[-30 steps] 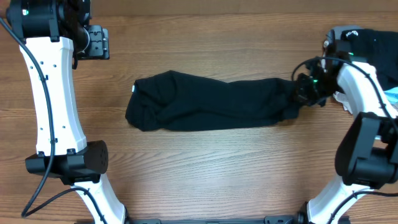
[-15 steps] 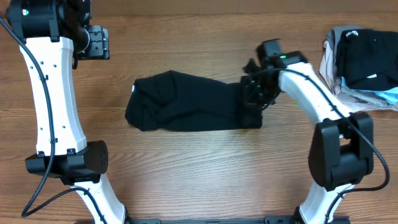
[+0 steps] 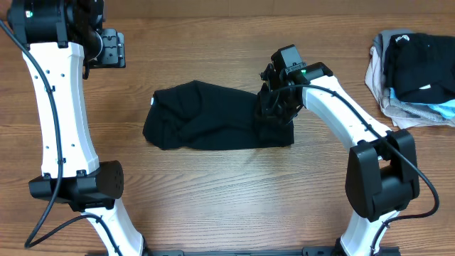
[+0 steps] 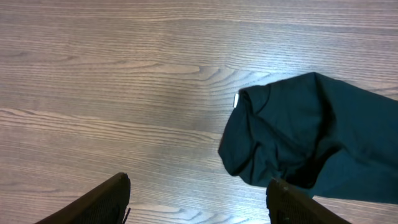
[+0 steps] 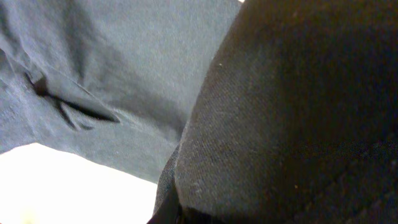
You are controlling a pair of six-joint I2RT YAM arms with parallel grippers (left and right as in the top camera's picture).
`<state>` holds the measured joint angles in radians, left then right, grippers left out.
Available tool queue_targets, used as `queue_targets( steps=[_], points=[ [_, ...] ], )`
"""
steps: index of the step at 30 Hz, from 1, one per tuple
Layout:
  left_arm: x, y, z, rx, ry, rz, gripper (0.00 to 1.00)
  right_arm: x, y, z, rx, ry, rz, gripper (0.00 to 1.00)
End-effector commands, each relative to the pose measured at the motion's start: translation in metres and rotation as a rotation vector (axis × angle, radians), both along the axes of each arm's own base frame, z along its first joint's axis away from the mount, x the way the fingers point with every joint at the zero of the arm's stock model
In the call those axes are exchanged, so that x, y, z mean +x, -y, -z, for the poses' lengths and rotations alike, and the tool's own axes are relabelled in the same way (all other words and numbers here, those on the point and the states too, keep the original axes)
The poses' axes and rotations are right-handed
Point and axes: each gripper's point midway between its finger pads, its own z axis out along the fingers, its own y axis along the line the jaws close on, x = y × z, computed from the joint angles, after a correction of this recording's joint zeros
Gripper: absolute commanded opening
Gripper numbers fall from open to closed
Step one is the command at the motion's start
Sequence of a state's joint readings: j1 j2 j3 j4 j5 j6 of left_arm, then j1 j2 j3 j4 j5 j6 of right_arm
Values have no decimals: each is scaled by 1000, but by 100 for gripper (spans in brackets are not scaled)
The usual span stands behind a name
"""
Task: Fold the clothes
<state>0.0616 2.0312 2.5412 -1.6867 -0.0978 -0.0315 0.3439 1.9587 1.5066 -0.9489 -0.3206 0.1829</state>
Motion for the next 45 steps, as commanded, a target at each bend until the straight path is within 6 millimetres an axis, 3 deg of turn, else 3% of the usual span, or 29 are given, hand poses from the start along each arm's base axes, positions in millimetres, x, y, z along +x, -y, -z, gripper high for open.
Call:
queue_targets(
  steps=[1, 8, 9, 12, 15, 22, 27, 32, 39, 45],
  points=[
    [1, 0, 12, -21, -34, -16, 72, 10, -11, -23, 36, 67, 9, 4],
    [2, 0, 22, -21, -55, -17, 69, 2, -31, -25, 52, 76, -40, 4],
    [3, 0, 22, -21, -51, -17, 69, 0, -35, -25, 56, 75, -49, 8],
    [6, -1, 21, -20, -40, -17, 70, -7, -46, -27, 80, 64, -79, 50],
    [7, -1, 20, -20, -35, -16, 71, -14, -56, -33, 136, 43, -102, 63],
    [8, -1, 20, -20, -32, -16, 73, -8, -54, -76, 140, 130, -111, 66],
    [8, 2, 20, -31, -32, -12, 73, 0, -39, -68, 44, 159, -77, 66],
    [6, 18, 26, -109, -53, 59, 73, 7, -28, -65, -9, 175, -29, 67],
    [-5, 41, 68, -217, -187, 173, 75, 19, -1, -64, -18, 165, 36, 77],
    [-12, 60, 122, -332, -285, 244, 74, 25, 21, -62, -31, 150, 81, 89]
  ],
)
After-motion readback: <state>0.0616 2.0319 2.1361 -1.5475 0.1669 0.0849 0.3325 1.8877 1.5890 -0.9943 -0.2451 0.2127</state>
